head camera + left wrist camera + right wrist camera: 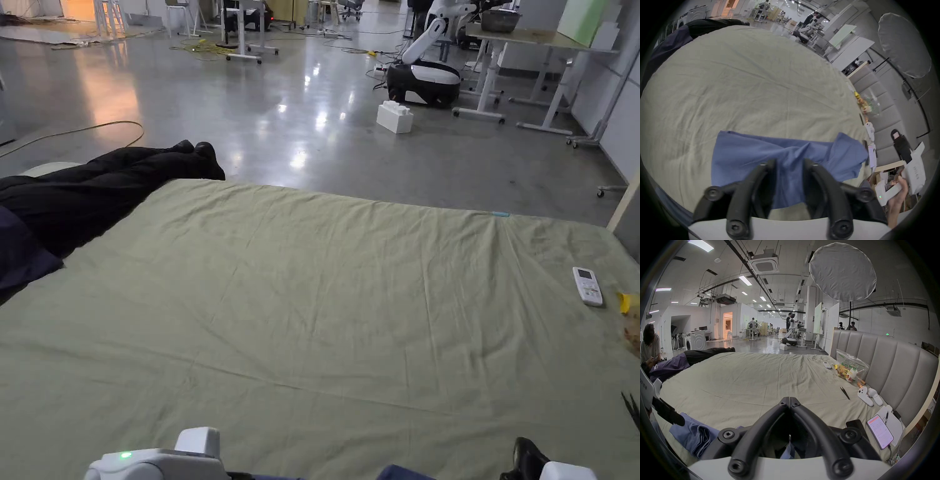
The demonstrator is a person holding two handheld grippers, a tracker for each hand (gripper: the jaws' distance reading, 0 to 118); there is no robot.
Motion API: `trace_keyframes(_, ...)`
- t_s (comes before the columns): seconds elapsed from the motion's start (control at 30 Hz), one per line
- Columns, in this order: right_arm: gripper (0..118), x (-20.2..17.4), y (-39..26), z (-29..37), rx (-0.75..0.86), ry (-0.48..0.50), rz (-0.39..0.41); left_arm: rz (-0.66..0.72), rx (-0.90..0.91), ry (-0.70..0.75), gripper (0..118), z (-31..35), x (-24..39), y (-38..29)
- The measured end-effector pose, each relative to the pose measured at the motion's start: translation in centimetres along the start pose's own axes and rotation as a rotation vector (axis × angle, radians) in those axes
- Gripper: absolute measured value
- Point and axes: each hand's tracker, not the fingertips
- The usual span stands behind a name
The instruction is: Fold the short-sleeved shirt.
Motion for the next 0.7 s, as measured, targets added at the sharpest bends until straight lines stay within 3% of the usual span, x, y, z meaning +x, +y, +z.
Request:
trace_keyframes(0.3,0,-0.3,-0.3,0.0,-0.022,-0.005,0.019,-0.050,-0.093,-0.118,21,-4.9,4.3,-2.5)
trace_keyframes(0.43,0,-0.2,-0.5,0.1,-0.031,-0.014,0.025,-0.057,-0.125,-0.058,21,-7.1,4.9,-3.1)
trace_keyframes(0.57,0,-0.3,-0.5,0.3,-0.039,-0.016,0.030,-0.041,-0.114,-0.099,21,-6.3,4.1,-2.6)
trace_keyframes(0.63,0,-0.3,-0.5,0.3,-0.041,-0.015,0.034,-0.073,-0.113,-0.125,35,-4.9,3.3,-2.2)
trace_keyframes(0.7,0,-0.4,-0.3,0.3,-0.041,-0.014,0.040,-0.070,-0.099,-0.131,69,-3.0,1.7,-1.8)
